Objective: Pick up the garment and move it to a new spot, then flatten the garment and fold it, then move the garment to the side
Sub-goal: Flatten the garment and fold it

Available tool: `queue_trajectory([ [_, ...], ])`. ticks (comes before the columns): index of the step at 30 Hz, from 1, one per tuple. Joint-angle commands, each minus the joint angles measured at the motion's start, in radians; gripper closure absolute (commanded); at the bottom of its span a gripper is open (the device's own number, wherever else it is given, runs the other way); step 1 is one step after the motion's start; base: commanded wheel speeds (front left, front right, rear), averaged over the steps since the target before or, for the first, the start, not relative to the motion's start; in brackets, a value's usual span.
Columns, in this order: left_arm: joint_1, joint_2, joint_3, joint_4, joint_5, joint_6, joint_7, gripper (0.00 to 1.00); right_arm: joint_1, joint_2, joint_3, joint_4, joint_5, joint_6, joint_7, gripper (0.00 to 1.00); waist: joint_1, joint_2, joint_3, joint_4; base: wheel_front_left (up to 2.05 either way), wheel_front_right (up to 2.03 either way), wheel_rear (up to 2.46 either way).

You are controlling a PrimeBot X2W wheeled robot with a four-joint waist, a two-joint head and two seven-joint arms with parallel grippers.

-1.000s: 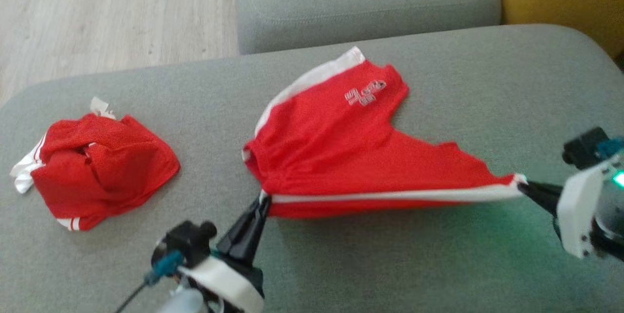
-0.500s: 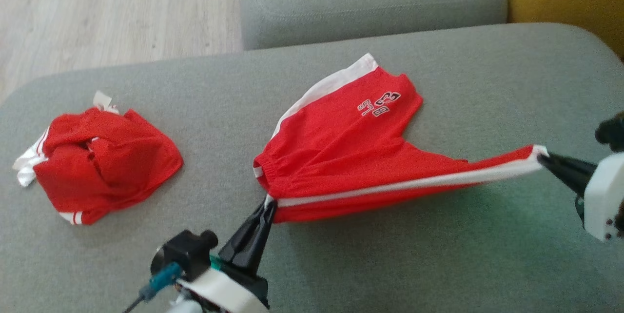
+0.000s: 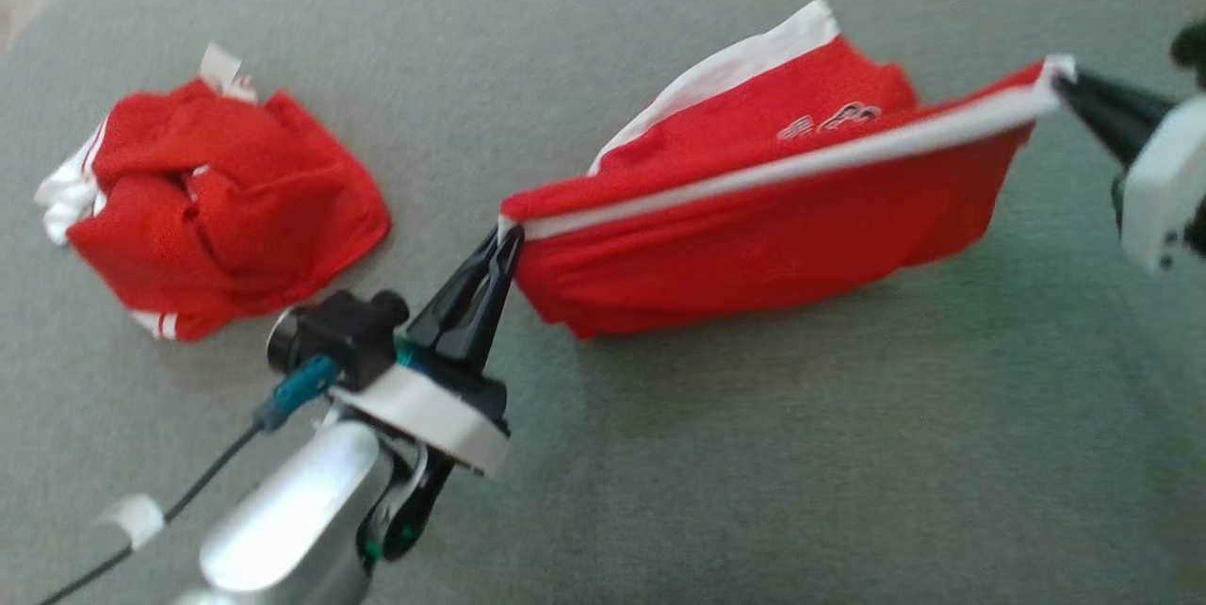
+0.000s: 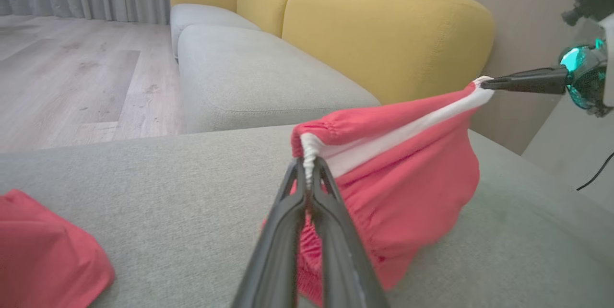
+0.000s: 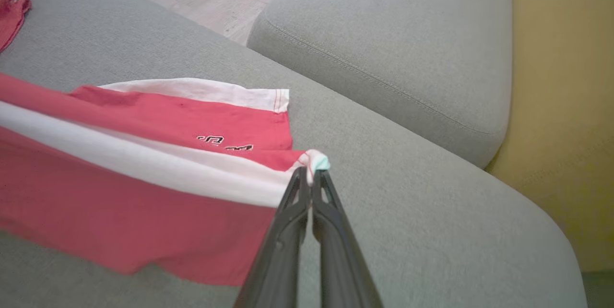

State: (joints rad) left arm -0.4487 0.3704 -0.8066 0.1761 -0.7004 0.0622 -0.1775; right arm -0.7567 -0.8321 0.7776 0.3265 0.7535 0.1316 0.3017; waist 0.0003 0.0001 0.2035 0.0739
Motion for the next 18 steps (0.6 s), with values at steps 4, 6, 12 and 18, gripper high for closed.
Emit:
queue_trajectory([
  [4, -0.102, -0.003, 0.039, 0.017, 0.018, -0.018, -0.005, 1.00, -0.107, 0.000, 0.015, 0.030, -0.041, -0.001, 0.014, 1.00, -0.0003, -0.0001, 0.083, 0.072, 0.00, 0.00, 0.00],
  [6, -0.128, -0.019, 0.033, 0.041, 0.023, -0.027, -0.006, 1.00, -0.156, 0.013, 0.034, 0.058, -0.058, -0.001, 0.019, 1.00, -0.0003, -0.0001, 0.106, 0.092, 0.00, 0.00, 0.00],
  [12, -0.202, -0.079, 0.016, 0.130, 0.035, -0.054, -0.018, 1.00, -0.283, 0.032, 0.114, 0.161, -0.105, -0.001, 0.013, 1.00, -0.0003, -0.0001, 0.165, 0.145, 0.00, 0.00, 0.00],
  [18, -0.264, -0.136, 0.000, 0.220, 0.047, -0.081, -0.036, 1.00, -0.362, 0.045, 0.185, 0.255, -0.104, -0.001, -0.008, 1.00, -0.0003, -0.0001, 0.208, 0.177, 0.00, 0.00, 0.00],
])
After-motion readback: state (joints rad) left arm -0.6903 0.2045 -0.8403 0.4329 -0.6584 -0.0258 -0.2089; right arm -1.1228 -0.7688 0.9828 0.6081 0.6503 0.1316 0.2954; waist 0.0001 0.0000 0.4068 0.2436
